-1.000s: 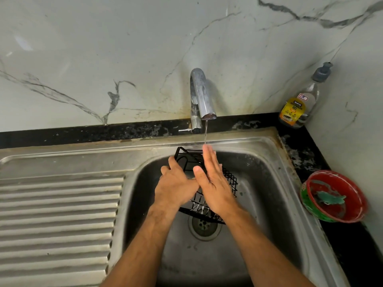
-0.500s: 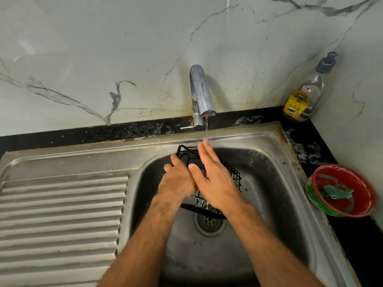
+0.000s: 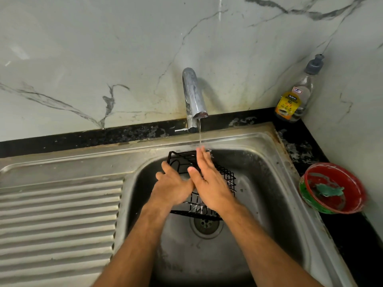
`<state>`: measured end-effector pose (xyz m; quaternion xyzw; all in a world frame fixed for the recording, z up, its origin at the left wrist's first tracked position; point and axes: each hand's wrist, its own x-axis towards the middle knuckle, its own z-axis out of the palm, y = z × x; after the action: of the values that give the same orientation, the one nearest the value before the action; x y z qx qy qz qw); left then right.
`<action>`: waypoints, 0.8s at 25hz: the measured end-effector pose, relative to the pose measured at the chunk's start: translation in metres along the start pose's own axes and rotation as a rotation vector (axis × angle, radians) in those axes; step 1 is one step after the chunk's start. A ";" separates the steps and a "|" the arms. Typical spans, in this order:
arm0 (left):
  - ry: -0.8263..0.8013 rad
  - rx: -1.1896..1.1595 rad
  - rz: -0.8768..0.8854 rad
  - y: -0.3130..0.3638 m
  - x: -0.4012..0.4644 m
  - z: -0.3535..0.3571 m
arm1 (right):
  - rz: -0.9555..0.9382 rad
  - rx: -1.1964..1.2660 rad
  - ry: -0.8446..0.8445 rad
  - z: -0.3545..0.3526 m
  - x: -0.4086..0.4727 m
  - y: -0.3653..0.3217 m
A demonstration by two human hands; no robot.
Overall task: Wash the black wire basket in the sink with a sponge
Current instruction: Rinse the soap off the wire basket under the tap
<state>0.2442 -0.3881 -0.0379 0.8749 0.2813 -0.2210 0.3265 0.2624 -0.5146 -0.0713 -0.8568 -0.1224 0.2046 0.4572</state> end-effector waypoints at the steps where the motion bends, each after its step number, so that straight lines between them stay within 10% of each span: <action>1: -0.012 -0.056 -0.017 -0.007 0.000 -0.003 | -0.043 0.022 -0.020 0.001 0.000 0.001; 4: 0.033 -0.284 -0.036 -0.020 0.000 -0.002 | -0.105 0.072 -0.007 -0.003 0.001 -0.002; 10: 0.284 -0.024 0.033 0.001 -0.013 0.004 | -0.401 -0.154 0.054 -0.011 0.001 -0.025; 16: 0.356 -0.166 -0.049 -0.003 -0.022 -0.022 | -0.026 0.112 0.075 -0.006 0.003 -0.002; 20: 0.302 -0.475 -0.042 -0.019 -0.012 -0.018 | -0.147 -0.147 0.036 0.000 0.001 -0.004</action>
<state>0.2270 -0.3680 -0.0267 0.7907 0.3889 -0.0228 0.4722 0.2634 -0.5116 -0.0683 -0.8803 -0.1913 0.1458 0.4088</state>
